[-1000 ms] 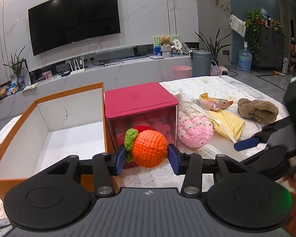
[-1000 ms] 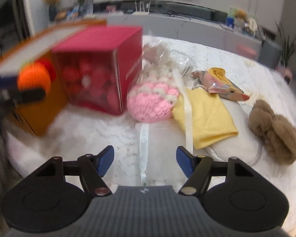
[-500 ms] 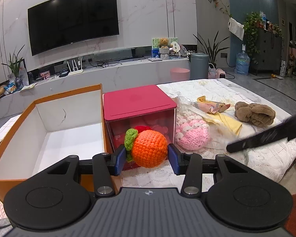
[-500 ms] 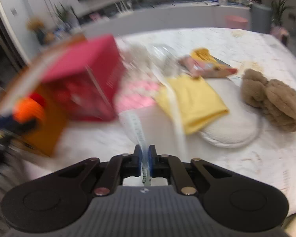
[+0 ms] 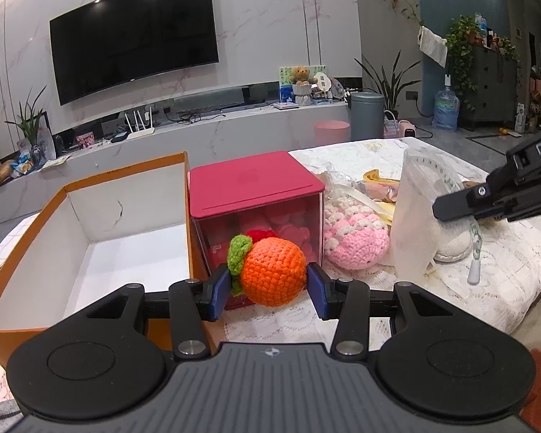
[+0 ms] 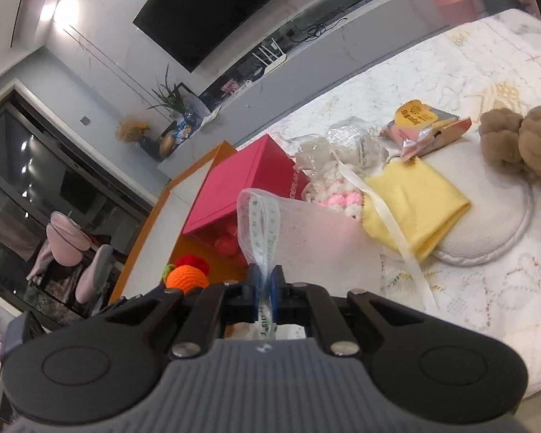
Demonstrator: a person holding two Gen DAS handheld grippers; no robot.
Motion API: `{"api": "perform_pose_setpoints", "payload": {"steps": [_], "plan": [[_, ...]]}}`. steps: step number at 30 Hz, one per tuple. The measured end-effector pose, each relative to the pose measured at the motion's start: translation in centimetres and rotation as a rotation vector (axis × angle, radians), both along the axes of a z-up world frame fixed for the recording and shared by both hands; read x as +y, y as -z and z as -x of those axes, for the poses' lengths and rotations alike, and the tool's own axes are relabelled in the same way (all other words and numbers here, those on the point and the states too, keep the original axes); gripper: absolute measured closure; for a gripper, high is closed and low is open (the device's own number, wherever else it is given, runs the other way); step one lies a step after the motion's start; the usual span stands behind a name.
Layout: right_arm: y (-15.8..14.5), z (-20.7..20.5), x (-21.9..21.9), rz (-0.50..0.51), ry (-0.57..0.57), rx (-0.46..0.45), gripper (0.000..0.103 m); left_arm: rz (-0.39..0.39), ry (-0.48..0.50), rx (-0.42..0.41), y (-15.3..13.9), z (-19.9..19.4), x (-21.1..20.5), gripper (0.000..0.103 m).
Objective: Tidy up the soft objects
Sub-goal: 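Carry the orange fruit into the orange shoebox and open the left gripper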
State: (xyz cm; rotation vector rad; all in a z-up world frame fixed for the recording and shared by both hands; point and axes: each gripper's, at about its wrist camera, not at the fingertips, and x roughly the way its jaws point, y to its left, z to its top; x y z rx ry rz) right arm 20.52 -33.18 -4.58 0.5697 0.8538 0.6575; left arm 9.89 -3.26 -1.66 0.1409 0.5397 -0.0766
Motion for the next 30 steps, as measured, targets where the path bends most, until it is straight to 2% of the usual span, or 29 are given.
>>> {"api": "perform_pose_setpoints", "payload": {"steps": [4, 7, 11, 14, 18, 23, 26, 30], "plan": [[-1.1, 0.6, 0.0, 0.038, 0.018, -0.068, 0.1, -0.004, 0.023, -0.057, -0.7, 0.9, -0.2, 0.051], [-1.3, 0.6, 0.0, 0.059, 0.044, -0.077, 0.1, 0.02, 0.039, -0.085, -1.5, 1.3, -0.2, 0.051], [-1.4, 0.6, 0.1, 0.078, 0.074, -0.086, 0.1, 0.098, 0.034, -0.087, -2.8, 1.0, 0.9, 0.051], [-2.6, 1.6, 0.0, 0.12, 0.108, -0.136, 0.101, 0.165, 0.016, -0.13, -4.2, 1.2, 2.5, 0.051], [-4.7, 3.1, 0.8, 0.141, 0.144, -0.196, 0.101, 0.138, 0.019, -0.22, -5.9, 1.7, 4.5, 0.051], [-7.9, 4.4, 3.9, 0.147, 0.157, -0.276, 0.101, 0.191, -0.037, -0.286, -7.0, 1.9, 8.8, 0.051], [-10.0, 5.2, 6.9, 0.149, 0.116, -0.334, 0.101, 0.194, -0.059, -0.302, -7.0, 1.9, 11.9, 0.051], [-12.6, 5.4, 11.6, 0.123, 0.032, -0.395, 0.101, 0.255, -0.128, -0.264, -6.7, 1.4, 15.9, 0.051]]}}
